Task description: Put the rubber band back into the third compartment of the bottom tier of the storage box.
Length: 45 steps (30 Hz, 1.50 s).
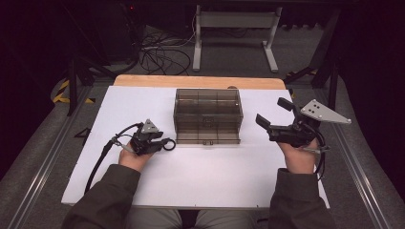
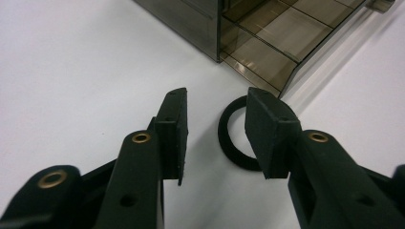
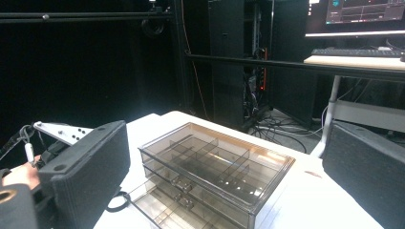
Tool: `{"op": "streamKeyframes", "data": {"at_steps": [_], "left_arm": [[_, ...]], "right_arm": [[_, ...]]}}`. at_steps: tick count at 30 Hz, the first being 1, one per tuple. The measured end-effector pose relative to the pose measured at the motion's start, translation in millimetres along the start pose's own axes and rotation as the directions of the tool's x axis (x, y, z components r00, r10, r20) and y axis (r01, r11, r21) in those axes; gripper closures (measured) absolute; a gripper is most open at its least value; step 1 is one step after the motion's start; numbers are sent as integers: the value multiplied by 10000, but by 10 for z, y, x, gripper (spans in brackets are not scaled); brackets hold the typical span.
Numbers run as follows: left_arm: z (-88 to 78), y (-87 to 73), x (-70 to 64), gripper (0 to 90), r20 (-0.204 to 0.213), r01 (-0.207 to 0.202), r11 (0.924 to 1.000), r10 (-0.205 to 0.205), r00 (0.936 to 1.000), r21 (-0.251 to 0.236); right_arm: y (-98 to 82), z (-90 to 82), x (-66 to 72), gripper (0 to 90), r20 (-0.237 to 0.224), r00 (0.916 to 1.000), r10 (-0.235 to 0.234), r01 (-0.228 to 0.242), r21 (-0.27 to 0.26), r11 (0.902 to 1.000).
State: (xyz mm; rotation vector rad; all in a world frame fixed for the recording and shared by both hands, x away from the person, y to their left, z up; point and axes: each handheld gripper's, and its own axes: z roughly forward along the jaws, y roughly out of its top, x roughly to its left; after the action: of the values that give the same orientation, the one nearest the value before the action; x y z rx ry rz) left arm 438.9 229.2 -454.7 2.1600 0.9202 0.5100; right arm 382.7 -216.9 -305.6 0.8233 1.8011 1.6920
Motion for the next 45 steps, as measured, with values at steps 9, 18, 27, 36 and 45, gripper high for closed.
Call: {"op": "streamKeyframes", "data": {"at_steps": [9, 18, 27, 36, 45], "left_arm": [[48, -2, -45, 732, -149, -262, 9995, 265, 9995, 180], [98, -12, -86, 837, -114, -575, 9978, 579, 9983, 330], [76, -5, -89, 855, -218, -711, 9971, 717, 9972, 282], [-15, 23, -129, 856, -352, -857, 9962, 863, 9956, 178], [-73, 86, -243, 857, -370, -1138, 9935, 1136, 9928, -41]], "right_arm": [[1, 6, 8, 30, -1, 10000, -12, 12, 26, 10000], [6, -2, 6, 31, -9, 10000, -21, 21, -16, 10000], [6, -2, 5, 31, -6, 10000, -13, 13, -30, 10000], [9, -9, 4, 31, 10, 10000, 13, -13, -31, 10000], [12, -15, 1, 31, 5, 10000, 15, -15, -56, 10000]]}}
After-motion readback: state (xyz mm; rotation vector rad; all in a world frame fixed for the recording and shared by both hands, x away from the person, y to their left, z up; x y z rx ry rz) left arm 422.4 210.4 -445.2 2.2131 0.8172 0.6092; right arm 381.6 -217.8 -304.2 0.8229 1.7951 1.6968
